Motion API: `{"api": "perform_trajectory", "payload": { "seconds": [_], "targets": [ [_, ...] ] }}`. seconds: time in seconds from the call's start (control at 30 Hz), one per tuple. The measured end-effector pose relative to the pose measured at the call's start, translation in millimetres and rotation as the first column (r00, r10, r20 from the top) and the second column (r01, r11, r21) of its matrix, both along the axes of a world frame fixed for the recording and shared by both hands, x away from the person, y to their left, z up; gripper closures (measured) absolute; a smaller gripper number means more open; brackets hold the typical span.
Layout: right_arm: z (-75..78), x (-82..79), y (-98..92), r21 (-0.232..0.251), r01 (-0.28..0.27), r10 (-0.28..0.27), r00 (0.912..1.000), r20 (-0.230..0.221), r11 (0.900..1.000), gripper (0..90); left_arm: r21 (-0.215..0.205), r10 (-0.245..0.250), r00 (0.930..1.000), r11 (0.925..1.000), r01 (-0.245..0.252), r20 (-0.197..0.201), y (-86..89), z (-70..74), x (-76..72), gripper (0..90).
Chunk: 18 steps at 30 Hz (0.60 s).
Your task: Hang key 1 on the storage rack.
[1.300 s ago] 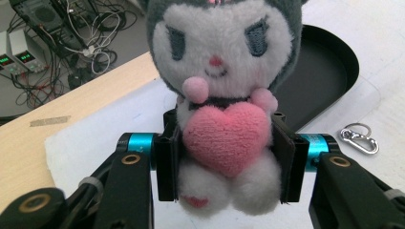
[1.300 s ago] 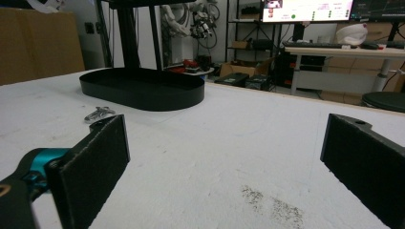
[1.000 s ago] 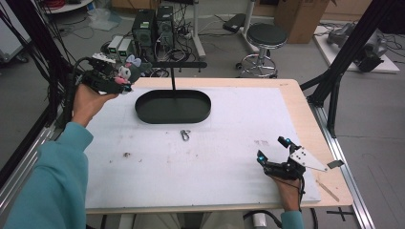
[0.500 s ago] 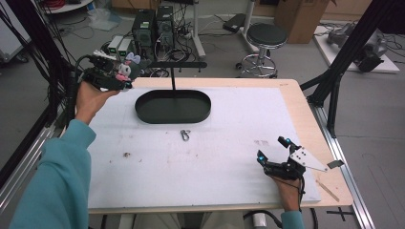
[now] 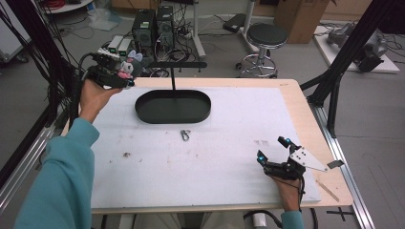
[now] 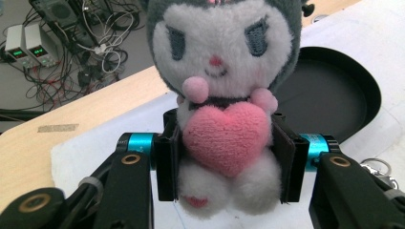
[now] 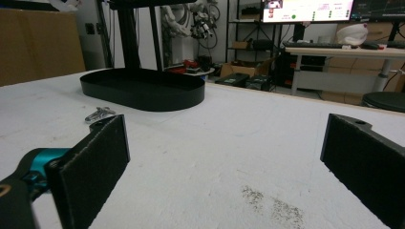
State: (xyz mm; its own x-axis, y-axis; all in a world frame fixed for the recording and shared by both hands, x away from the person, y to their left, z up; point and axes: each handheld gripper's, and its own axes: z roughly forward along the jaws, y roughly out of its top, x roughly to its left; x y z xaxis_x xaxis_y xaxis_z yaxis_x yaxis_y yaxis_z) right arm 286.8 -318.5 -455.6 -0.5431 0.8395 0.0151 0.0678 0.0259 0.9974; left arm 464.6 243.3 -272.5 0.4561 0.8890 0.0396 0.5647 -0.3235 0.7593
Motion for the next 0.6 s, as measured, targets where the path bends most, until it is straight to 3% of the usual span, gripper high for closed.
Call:
{"api": "perform_trajectory", "payload": {
  "seconds": [0.2, 0.27, 0.6],
  "targets": [
    [0.0, -0.1, -0.1, 0.002, 0.0, 0.0, 1.0, 0.0, 1.0, 1.9, -0.004, 0.021, 0.9997, 0.9998, -0.021, -0.008, 1.3, -5.8, 4.6, 53.8],
    [0.0, -0.1, 0.0, 0.0, 0.0, 0.0, 1.0, 0.001, 1.0, 1.9, -0.027, 0.033, 0.9994, 0.9991, -0.033, -0.009, 3.7, -8.6, 5.8, 53.8],
    [-0.1, -0.3, 0.4, 0.003, 0.0, 0.0, 1.0, -0.003, 1.0, 1.9, 0.006, 0.05, 0.9987, 0.9987, -0.05, -0.006, 8.4, -14.0, 3.6, 53.8]
  ]
}}
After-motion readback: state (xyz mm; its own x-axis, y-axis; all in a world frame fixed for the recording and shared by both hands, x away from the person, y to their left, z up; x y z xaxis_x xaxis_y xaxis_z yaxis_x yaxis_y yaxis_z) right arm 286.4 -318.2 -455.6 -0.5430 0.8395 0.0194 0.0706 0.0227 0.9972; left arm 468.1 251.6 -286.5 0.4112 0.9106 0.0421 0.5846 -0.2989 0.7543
